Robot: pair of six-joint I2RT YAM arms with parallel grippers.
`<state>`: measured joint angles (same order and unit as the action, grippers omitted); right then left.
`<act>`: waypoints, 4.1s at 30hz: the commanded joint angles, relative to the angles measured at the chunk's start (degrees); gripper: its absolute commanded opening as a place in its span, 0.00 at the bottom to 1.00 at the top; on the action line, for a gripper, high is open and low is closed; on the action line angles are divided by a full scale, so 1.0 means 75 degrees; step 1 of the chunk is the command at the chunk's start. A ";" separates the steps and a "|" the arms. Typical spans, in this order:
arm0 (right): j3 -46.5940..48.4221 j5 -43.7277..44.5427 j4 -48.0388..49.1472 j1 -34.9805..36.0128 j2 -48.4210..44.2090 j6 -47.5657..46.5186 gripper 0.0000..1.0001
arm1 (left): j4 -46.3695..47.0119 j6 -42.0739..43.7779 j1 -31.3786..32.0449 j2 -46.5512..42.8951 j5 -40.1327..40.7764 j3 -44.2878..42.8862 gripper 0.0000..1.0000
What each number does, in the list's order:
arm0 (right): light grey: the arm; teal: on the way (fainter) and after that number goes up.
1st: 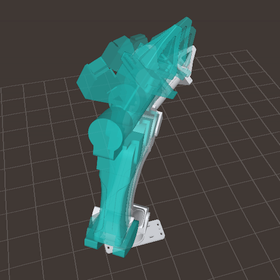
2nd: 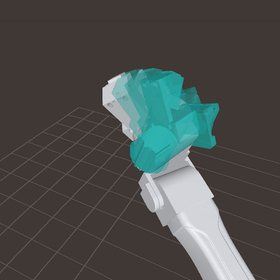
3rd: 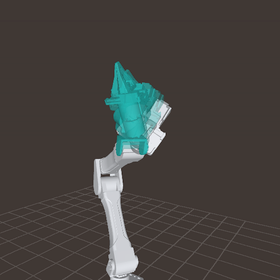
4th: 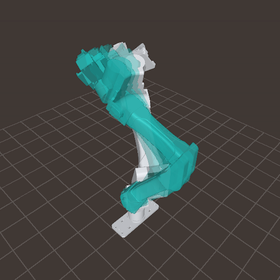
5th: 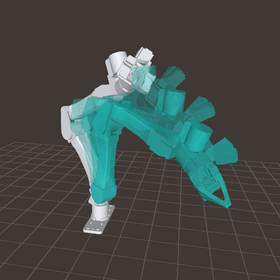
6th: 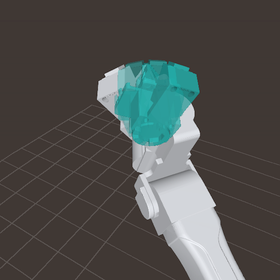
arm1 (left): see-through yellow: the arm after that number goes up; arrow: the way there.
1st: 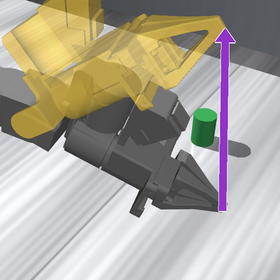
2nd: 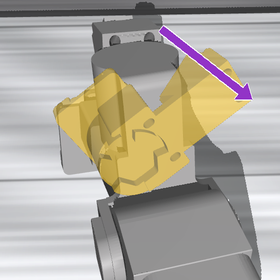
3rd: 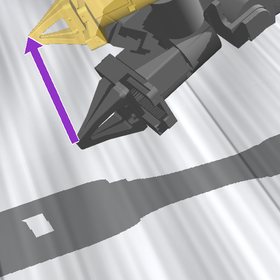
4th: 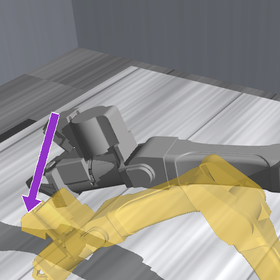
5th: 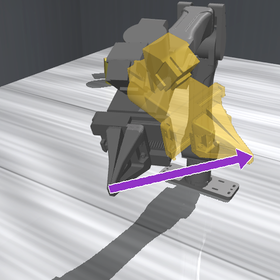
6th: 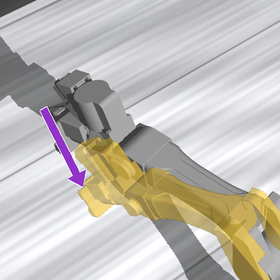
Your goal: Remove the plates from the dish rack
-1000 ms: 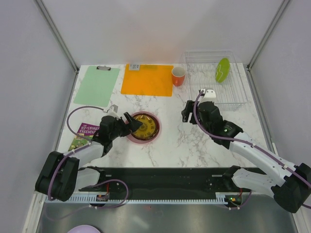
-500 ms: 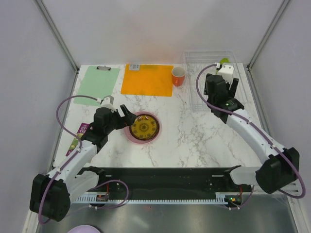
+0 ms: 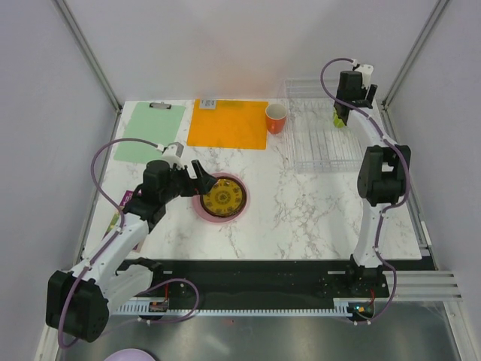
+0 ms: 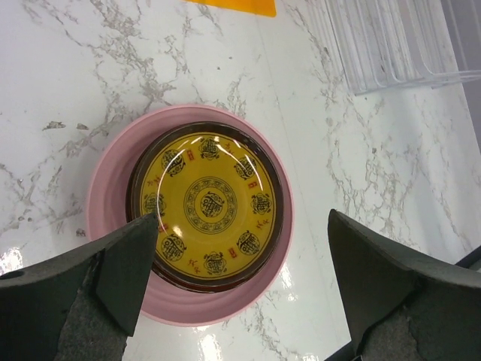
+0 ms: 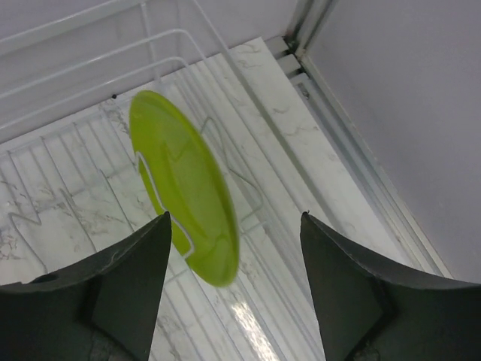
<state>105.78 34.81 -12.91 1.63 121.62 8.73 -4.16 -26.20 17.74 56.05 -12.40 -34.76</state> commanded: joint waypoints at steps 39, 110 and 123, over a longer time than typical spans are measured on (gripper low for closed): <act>-0.1129 0.2487 0.1959 0.1200 -0.2490 -0.2844 0.06 | 0.0590 -0.0022 0.0002 -0.0207 -0.0619 -0.0017 1.00; -0.8186 -0.4033 0.1347 0.5349 -0.8470 0.3853 0.36 | 0.2022 -0.1535 0.3787 -0.0782 0.3704 0.0932 0.49; -0.8232 -0.3588 0.0914 0.5349 -0.8423 0.3465 0.13 | 0.2254 -0.1418 0.3787 -0.0396 0.3484 0.1026 0.38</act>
<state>42.17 4.62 -4.82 41.67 58.41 36.14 10.59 -39.33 46.09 52.47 13.54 -27.35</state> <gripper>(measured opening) 0.114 0.377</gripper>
